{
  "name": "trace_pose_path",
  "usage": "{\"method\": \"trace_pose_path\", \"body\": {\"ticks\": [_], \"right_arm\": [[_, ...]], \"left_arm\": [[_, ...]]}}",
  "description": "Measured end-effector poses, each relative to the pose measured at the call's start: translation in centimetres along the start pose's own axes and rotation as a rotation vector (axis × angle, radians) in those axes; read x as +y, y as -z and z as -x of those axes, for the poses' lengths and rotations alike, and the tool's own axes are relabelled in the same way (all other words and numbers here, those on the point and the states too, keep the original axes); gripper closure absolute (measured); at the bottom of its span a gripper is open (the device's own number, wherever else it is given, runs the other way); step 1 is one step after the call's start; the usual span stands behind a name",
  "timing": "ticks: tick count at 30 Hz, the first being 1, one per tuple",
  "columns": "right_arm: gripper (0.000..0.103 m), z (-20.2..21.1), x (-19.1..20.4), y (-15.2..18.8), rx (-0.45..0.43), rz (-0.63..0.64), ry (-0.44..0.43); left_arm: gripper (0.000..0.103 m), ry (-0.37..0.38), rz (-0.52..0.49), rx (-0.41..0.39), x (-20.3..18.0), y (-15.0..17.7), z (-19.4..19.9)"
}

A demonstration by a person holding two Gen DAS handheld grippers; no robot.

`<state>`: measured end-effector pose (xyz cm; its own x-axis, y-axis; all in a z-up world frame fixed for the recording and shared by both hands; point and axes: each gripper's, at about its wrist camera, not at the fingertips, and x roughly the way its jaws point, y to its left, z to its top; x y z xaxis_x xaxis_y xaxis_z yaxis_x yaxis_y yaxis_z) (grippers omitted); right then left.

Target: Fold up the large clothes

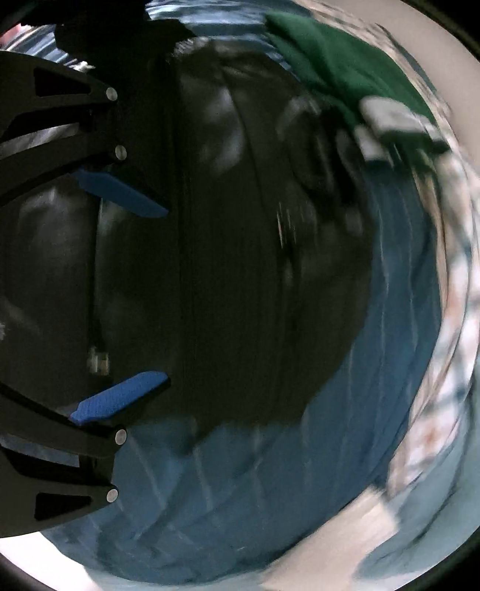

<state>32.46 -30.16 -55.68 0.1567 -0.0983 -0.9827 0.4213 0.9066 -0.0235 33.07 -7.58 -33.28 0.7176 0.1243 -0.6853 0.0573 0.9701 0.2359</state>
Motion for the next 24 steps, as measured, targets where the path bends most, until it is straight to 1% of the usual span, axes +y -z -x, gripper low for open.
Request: {"method": "trace_pose_path", "body": {"ticks": [2,4,6,7,8,9,10,12,13,14,15,16,17,18,21,22,24], "right_arm": [[0.016,-0.4,-4.4,-0.1,0.025,-0.061,0.02],[0.016,-0.8,-8.3,0.0,0.042,-0.115,0.043],[0.016,-1.4,-11.8,0.2,0.066,-0.155,0.074],[0.016,-1.8,-13.6,0.4,0.078,-0.176,0.086],[0.016,-2.1,-15.2,0.5,0.093,-0.191,0.097],[0.016,-2.4,-16.2,0.7,0.104,-0.199,0.102],[0.016,-2.7,-17.5,0.9,0.118,-0.212,0.102],[0.016,-2.9,-19.5,1.1,0.143,-0.227,0.092],[0.016,-3.0,-20.4,1.2,0.156,-0.236,0.077],[0.016,-3.0,-21.2,1.3,0.168,-0.245,0.059],[0.016,-3.0,-21.8,1.4,0.176,-0.255,0.041],[0.016,-2.9,-22.5,1.4,0.19,-0.267,0.017],[0.016,-2.9,-23.0,1.4,0.204,-0.275,-0.003],[0.016,-2.8,-23.5,1.4,0.219,-0.282,-0.022],[0.016,-1.9,-24.2,1.0,0.235,-0.29,-0.09],[0.016,-1.4,-24.3,0.7,0.232,-0.289,-0.115],[0.018,-0.3,-24.0,-0.2,0.21,-0.285,-0.17]], "left_arm": [[0.095,0.096,-0.041,0.005,-5.0,-0.8,-0.5],[0.095,0.205,-0.109,0.032,-11.4,-0.6,-1.3],[0.095,0.26,-0.153,0.061,-15.9,0.0,-2.0],[0.094,0.294,-0.199,0.116,-18.9,1.0,-3.1],[0.093,0.31,-0.221,0.149,-20.6,1.3,-3.7],[0.092,0.322,-0.248,0.194,-22.6,2.1,-4.6],[0.092,0.318,-0.259,0.232,-23.8,3.1,-5.5],[0.09,0.304,-0.268,0.281,-24.8,4.4,-6.4],[0.089,0.309,-0.262,0.302,-24.8,4.9,-7.0],[0.082,0.315,-0.253,0.315,-24.9,5.2,-7.2],[0.063,0.331,-0.238,0.335,-24.9,5.3,-7.5],[0.047,0.362,-0.204,0.366,-24.3,5.3,-7.9],[0.015,0.383,-0.175,0.385,-24.5,5.3,-8.4],[0.012,0.4,-0.145,0.399,-24.5,5.3,-8.6],[0.012,0.427,-0.085,0.426,-23.2,5.3,-8.2],[0.012,0.436,-0.062,0.434,-22.7,5.4,-7.8],[0.012,0.436,-0.016,0.456,-20.5,5.6,-6.9]]}}
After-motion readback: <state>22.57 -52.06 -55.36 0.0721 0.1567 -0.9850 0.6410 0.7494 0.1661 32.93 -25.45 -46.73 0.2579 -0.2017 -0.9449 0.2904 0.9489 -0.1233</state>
